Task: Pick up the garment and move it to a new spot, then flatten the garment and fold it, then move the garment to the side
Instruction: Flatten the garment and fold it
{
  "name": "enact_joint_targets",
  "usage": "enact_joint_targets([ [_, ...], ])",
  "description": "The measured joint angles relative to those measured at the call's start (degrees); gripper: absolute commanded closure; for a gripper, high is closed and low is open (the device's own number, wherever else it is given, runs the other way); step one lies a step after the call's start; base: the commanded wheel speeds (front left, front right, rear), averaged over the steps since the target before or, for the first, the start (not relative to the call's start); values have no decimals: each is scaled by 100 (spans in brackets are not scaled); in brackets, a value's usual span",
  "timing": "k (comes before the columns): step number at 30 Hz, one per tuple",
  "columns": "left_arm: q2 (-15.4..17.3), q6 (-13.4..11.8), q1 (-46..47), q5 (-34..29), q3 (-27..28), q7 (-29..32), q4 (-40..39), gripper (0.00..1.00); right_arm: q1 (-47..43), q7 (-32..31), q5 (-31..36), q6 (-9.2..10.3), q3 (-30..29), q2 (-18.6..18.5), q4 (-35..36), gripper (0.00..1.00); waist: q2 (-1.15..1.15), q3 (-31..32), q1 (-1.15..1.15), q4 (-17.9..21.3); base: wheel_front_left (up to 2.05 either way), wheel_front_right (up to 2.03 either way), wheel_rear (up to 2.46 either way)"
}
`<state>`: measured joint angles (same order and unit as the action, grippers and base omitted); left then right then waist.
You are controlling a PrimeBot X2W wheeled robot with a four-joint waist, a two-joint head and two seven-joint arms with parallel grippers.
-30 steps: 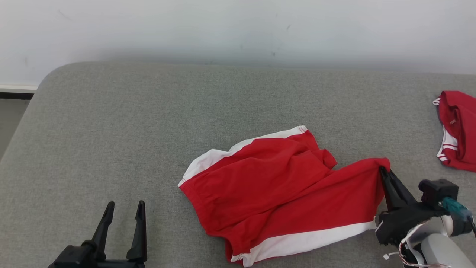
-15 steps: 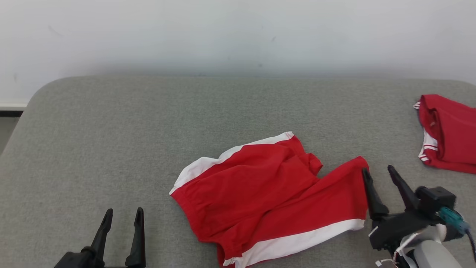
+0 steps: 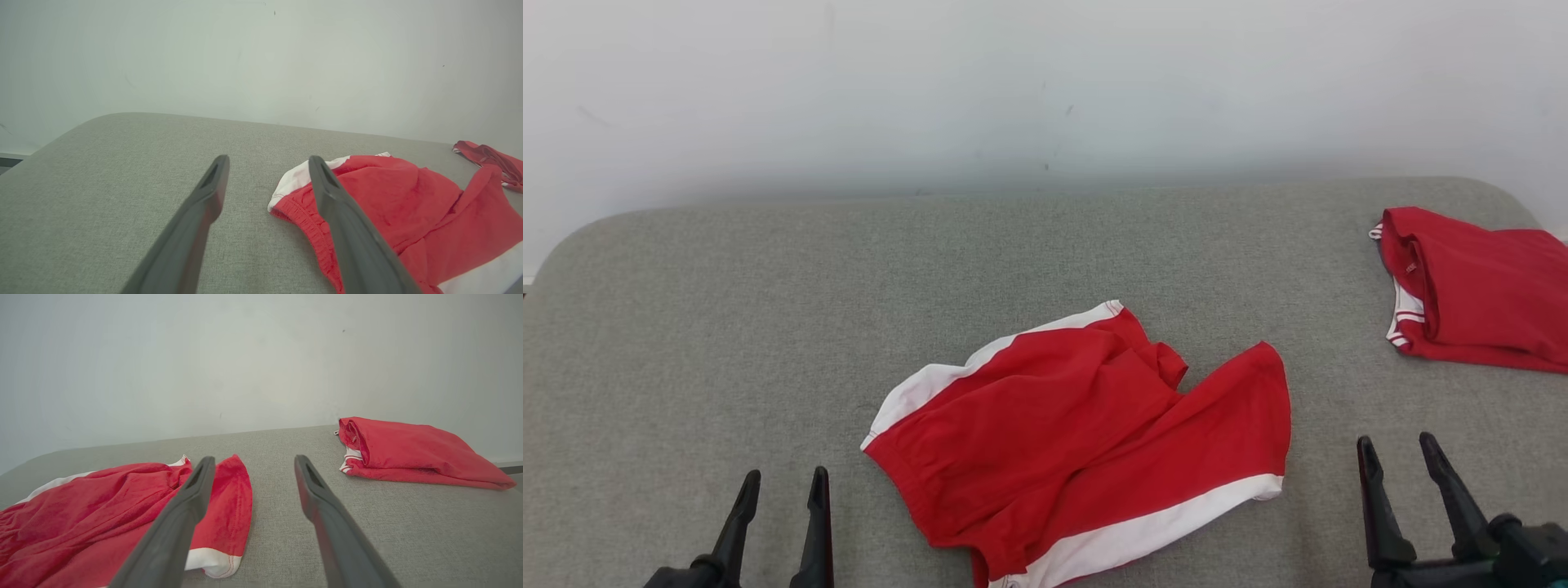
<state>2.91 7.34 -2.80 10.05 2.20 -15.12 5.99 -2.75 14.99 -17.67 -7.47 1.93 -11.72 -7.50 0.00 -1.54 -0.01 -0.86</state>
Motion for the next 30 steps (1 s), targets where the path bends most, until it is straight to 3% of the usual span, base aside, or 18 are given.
enact_joint_targets([
  [13,7,15,-3,-147,-81,0,-40,0,-151,0,181,0,77,33,-70,0,0,-22,1,-68,0,0,0],
  [23,393,16,-248,-32,-1891,0,101,0,360,0,122,0,341,-178,-1128,0,0,-221,1,-123,0,0,0],
  [30,436,16,-71,202,-2611,0,586,0,946,0,2,0,577,-126,-1918,0,0,-494,1,-91,0,0,0],
])
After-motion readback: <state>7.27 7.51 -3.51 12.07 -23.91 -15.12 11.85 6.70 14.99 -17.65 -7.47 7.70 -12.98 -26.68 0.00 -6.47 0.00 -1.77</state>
